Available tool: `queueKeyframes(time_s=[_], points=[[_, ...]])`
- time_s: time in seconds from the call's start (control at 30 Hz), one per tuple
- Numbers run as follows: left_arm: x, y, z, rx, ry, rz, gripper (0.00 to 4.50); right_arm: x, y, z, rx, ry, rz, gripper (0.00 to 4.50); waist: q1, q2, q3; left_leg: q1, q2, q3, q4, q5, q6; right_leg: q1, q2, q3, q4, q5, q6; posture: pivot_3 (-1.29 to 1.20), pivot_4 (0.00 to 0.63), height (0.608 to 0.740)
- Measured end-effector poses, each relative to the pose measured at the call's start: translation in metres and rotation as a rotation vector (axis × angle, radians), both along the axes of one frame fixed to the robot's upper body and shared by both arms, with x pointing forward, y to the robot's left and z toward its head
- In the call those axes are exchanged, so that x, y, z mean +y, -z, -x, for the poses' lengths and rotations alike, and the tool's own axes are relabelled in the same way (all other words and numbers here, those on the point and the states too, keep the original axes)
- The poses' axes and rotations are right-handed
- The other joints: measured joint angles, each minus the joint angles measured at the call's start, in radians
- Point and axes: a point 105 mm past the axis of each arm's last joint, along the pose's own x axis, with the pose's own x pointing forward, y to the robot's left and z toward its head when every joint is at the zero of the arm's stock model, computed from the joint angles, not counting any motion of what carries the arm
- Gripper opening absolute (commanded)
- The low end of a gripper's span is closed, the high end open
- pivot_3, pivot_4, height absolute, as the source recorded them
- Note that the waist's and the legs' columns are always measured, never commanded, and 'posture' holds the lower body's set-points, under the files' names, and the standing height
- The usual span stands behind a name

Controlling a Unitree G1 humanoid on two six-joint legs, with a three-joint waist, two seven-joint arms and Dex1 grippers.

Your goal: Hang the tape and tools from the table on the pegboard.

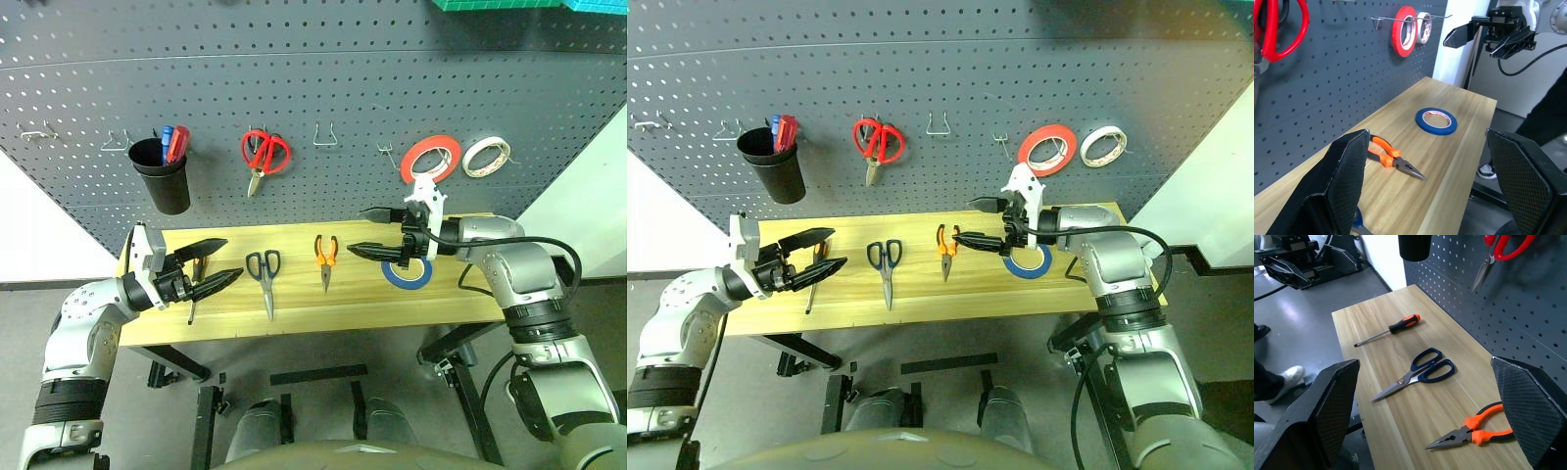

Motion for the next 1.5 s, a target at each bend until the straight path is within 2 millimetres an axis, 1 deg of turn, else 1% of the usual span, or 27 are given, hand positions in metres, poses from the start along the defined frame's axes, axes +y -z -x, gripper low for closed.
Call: queueKeyframes(time_s=[0.13,0.23,0.33,0.47,0.6,0.67,0.77,0.87,0.93,1.13,1.3,1.43,1.5], points=[[0.007,-0.003,0.002,-0.008,-0.021,-0.014,3.98,0.008,0.004,0.001,0.011,-0.024,-0.003,4.5,0.001,0.001,0.001,0.0,0.0,0.0,0.0,0.0,0.0,0.0,0.0,0.0,0.0,0.0,0.0,0.16,0.119,0.74],[0.009,0.004,0.006,0.008,-0.024,-0.015,3.98,0.008,0.006,-0.004,0.014,-0.014,-0.011,4.5,0.012,0.001,0.001,0.0,0.0,0.0,-0.001,0.0,0.0,0.0,0.0,0.0,0.0,0.0,0.0,0.17,0.105,0.74],[0.017,0.01,0.008,0.009,-0.049,-0.01,3.98,0.008,0.01,-0.006,0.023,-0.014,-0.012,4.5,0.023,0.001,0.001,0.0,0.0,0.001,-0.001,0.0,0.0,-0.001,0.0,0.0,0.0,0.0,0.0,0.18,0.09,0.74],[0.02,0.013,0.007,-0.01,-0.071,-0.007,3.98,0.0,0.019,-0.01,0.044,-0.013,0.01,4.5,0.044,0.001,0.001,0.0,-0.001,0.004,-0.001,0.0,0.0,0.0,0.0,0.0,-0.001,0.0,0.0,0.17,0.071,0.74],[0.023,0.022,0.006,-0.003,-0.087,-0.017,3.98,-0.008,0.02,-0.02,0.036,0.011,0.048,4.5,0.045,0.001,0.001,-0.001,-0.001,0.004,-0.001,0.0,-0.001,-0.001,0.001,-0.001,-0.001,0.0,0.0,0.17,0.07,0.74],[0.019,0.023,0.004,-0.01,-0.088,-0.014,3.98,-0.016,0.023,-0.022,0.037,0.019,0.073,4.5,0.047,0.001,0.001,-0.001,-0.001,0.004,-0.001,0.0,-0.001,0.0,0.0,-0.001,-0.001,0.0,0.0,0.17,0.076,0.74],[0.007,0.026,-0.001,-0.011,-0.07,-0.008,3.98,-0.029,0.033,-0.025,0.052,0.049,0.125,4.5,0.045,0.0,0.0,-0.001,-0.001,0.004,-0.001,0.0,-0.001,0.0,0.0,-0.001,-0.001,0.0,0.0,0.16,0.076,0.74],[0.003,0.022,-0.006,-0.033,-0.068,-0.011,3.98,-0.038,0.041,-0.026,0.062,0.065,0.171,4.5,0.042,0.001,0.001,-0.001,-0.001,0.004,-0.002,0.001,-0.001,-0.001,0.001,-0.001,-0.001,0.0,0.0,0.15,0.077,0.74],[0.0,0.022,-0.008,-0.033,-0.061,-0.018,3.98,-0.042,0.042,-0.027,0.065,0.076,0.186,4.5,0.041,0.001,0.0,-0.001,-0.001,0.004,-0.002,0.001,-0.002,-0.001,0.001,-0.001,-0.001,0.0,0.0,0.15,0.081,0.74],[-0.005,0.02,-0.013,-0.039,-0.066,-0.023,3.98,-0.045,0.042,-0.028,0.055,0.078,0.21,4.5,0.042,0.0,0.0,-0.001,-0.001,0.004,-0.002,0.001,-0.002,0.0,0.001,-0.001,-0.001,0.0,0.0,0.14,0.08,0.74],[-0.008,0.021,-0.014,-0.037,-0.076,-0.029,3.98,-0.05,0.046,-0.033,0.041,0.124,0.247,4.5,0.042,0.0,0.0,-0.001,-0.001,0.004,-0.002,0.001,-0.002,0.0,0.001,-0.001,-0.001,0.0,0.0,0.13,0.089,0.74],[-0.014,0.021,-0.014,-0.03,-0.061,-0.028,3.98,-0.057,0.047,-0.035,0.033,0.155,0.276,4.5,0.042,0.001,0.001,-0.001,-0.001,0.004,-0.002,0.001,-0.002,0.0,0.001,-0.001,-0.001,0.0,0.0,0.12,0.109,0.74],[-0.015,0.021,-0.014,-0.031,-0.06,-0.028,3.98,-0.061,0.046,-0.034,0.032,0.16,0.285,4.5,0.041,0.001,0.001,-0.001,-0.001,0.004,-0.002,0.001,-0.002,0.0,0.001,-0.001,-0.002,0.0,0.0,0.11,0.128,0.74]])
